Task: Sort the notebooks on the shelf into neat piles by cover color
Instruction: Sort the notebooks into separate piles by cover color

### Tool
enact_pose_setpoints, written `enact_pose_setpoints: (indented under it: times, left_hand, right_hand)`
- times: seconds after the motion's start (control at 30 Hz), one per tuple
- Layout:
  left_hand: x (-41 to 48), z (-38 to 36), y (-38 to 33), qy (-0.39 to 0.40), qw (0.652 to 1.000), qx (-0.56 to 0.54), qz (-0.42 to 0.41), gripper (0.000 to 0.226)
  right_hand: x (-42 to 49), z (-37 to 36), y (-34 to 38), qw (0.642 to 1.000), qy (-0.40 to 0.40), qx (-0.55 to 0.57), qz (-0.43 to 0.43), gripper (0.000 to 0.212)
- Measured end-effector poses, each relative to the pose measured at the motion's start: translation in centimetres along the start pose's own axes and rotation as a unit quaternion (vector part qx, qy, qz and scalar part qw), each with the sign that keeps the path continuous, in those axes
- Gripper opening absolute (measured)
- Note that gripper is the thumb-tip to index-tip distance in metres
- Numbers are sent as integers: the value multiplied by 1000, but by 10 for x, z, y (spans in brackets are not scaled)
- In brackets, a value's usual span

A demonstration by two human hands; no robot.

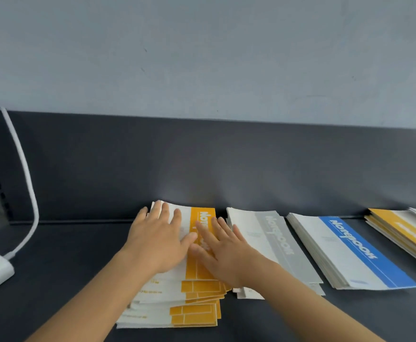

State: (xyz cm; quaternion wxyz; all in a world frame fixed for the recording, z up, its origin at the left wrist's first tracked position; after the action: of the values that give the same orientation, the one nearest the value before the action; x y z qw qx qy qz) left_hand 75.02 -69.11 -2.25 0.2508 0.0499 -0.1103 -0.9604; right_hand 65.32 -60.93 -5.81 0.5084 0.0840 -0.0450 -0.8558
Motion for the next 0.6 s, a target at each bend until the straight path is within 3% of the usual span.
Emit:
enact_pose_setpoints:
  times: [0.07, 0.13, 0.33, 0.53, 0.6]
  left_hand:
    - [8, 24, -19, -46, 999, 23, -5, 72]
    - [20, 46, -45, -80, 996, 26, -20, 76]
    - [74, 88, -180, -137, 987, 2, -82, 91]
    - [145, 96, -349, -113, 984, -50, -125, 97]
    - [169, 101, -398, -98, 982, -93, -133, 88]
  right_hand:
    - [-7, 27, -14, 998, -54, 27, -3, 71]
    - [-18, 58, -43, 994, -110, 15, -16, 56]
    - [-51, 91, -231, 979, -127, -52, -147, 53]
    - [-97, 93, -441, 958, -112, -79, -252, 57]
    - [-107, 93, -499, 946, -100, -88, -294, 57]
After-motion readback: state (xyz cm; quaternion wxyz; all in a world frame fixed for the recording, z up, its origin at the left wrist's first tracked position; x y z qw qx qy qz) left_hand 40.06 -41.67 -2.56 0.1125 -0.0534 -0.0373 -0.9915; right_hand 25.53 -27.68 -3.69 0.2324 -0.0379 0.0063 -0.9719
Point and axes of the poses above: each hand's wrist, its own x-axis towards the middle knuckle, its own z-axis out of the back of the hand, y = z × x, the point moved 6 cm from there along x, towards the middle knuckle, and after that the axes turned 14 degrees about -z, right-handed, at the moved point
